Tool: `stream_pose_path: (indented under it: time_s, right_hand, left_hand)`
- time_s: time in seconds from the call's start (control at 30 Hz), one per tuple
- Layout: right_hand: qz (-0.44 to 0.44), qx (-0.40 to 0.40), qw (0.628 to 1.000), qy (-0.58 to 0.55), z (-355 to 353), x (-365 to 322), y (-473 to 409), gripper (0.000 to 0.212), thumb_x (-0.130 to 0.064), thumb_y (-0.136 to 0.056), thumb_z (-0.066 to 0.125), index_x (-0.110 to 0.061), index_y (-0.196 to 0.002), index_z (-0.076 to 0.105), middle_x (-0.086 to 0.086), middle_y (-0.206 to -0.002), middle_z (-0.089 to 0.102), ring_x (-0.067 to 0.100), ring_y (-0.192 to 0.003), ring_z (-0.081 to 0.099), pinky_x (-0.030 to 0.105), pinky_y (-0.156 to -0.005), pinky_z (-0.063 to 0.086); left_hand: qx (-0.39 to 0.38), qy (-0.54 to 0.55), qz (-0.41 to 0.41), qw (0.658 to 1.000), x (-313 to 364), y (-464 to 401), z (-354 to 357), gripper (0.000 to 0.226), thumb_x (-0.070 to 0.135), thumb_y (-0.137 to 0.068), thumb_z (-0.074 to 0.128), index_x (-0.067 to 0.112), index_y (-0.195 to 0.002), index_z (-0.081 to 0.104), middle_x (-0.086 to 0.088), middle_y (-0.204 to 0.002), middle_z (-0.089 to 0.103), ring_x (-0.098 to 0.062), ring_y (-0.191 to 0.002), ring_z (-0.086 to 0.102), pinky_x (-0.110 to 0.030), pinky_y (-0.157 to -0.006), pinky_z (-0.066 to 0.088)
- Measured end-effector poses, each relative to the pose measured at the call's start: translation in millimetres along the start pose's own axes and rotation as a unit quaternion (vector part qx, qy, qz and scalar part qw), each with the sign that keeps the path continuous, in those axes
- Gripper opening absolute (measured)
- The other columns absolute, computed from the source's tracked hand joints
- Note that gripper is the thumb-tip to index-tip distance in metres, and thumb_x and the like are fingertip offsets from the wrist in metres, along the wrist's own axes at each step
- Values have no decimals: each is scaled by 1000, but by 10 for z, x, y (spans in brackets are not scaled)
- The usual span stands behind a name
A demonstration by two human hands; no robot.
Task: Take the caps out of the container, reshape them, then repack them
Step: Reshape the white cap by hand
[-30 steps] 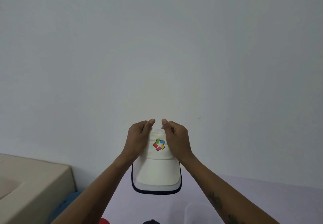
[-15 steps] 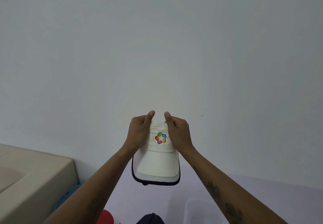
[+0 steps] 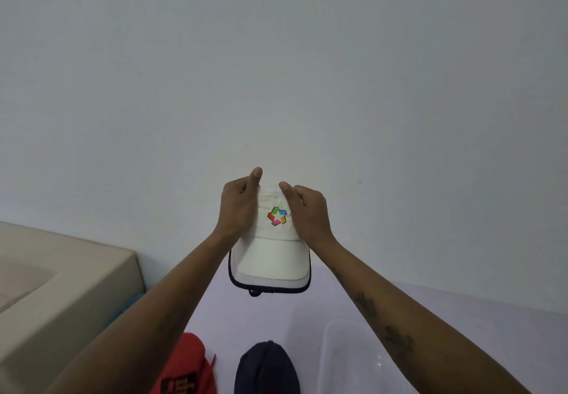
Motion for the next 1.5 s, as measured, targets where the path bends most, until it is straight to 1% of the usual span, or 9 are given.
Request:
stream_pose_path:
  time_s: [0.1,0.2,0.33,0.43,0.6,0.8,1.0,1.17,1.5]
  right_hand:
    - [-9,-1,1000,-3,62,28,48,51,-33,-94,57,-16,-51,35,-3,-47,38,8,-47,36,26,-50,34]
    - [1,-3,1000,0,163,131,76,48,-32,-94,58,-19,-51,39,-5,-48,44,6,-47,43,27,-50,39]
    - [27,-19,999,2,339,365,163,44,-29,-95,56,-19,-54,45,-4,-52,49,4,-48,48,18,-51,40]
    - [47,-53,997,13,492,621,262,47,-32,-94,56,-8,-56,47,7,-52,50,15,-49,48,29,-51,41]
    - [82,-124,988,38,776,1037,383,39,-29,-93,59,-9,-60,51,0,-56,52,7,-51,46,23,-54,39]
    - [107,-247,959,90,1059,1441,459,24,-27,-91,61,-13,-73,55,-4,-69,57,2,-61,51,11,-55,37]
    - [128,-332,922,150,1372,1942,608,14,-26,-90,61,-15,-83,54,-2,-82,60,2,-67,50,13,-56,36]
    - [152,-362,902,179,1615,2360,765,13,-23,-89,60,-11,-88,56,-2,-84,59,13,-72,52,18,-58,38]
    - [183,-367,893,186,1771,2853,1034,12,-23,-91,58,-12,-90,53,-3,-86,58,12,-73,53,18,-60,39]
  left_hand:
    - [7,-11,-12,1000,-65,-12,-55,47,42,-99,40,6,-70,45,-14,-69,46,-20,-65,44,-32,-62,38]
    - [-29,-47,-31,998,-145,-7,-93,42,42,-99,39,6,-80,52,-6,-79,54,-16,-72,50,-29,-69,41]
    - [-216,-155,-63,962,-324,28,-178,39,47,-91,54,10,-98,64,0,-97,67,-11,-83,61,-22,-70,47]
    - [-319,-225,-70,918,-572,20,-277,29,35,-85,68,9,-99,67,-3,-100,70,-19,-91,66,-32,-78,55]
    - [-305,-222,-110,920,-1071,30,-386,21,20,-81,74,2,-91,68,-11,-97,71,-27,-91,67,-41,-82,55]
    - [-270,-230,-129,926,-1667,121,-438,16,18,-80,74,4,-86,69,-11,-91,71,-21,-81,63,-26,-67,47]
    - [-272,-298,-135,905,-2295,181,-458,16,19,-81,72,5,-89,70,-10,-92,69,-23,-87,61,-27,-70,42]
    - [-277,-308,-175,893,-2772,284,-453,14,16,-83,69,6,-93,70,-9,-97,68,-22,-90,59,-28,-76,42]
    - [-275,-301,-198,891,-3301,485,-378,15,15,-87,63,4,-95,69,-11,-99,68,-17,-86,54,-26,-73,38]
Point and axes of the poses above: each hand's wrist, its own y-axis away from the middle knuckle, its own z-axis out of the palm, x = y × z, the point moved 4 cm from there along -y, towards the middle knuckle
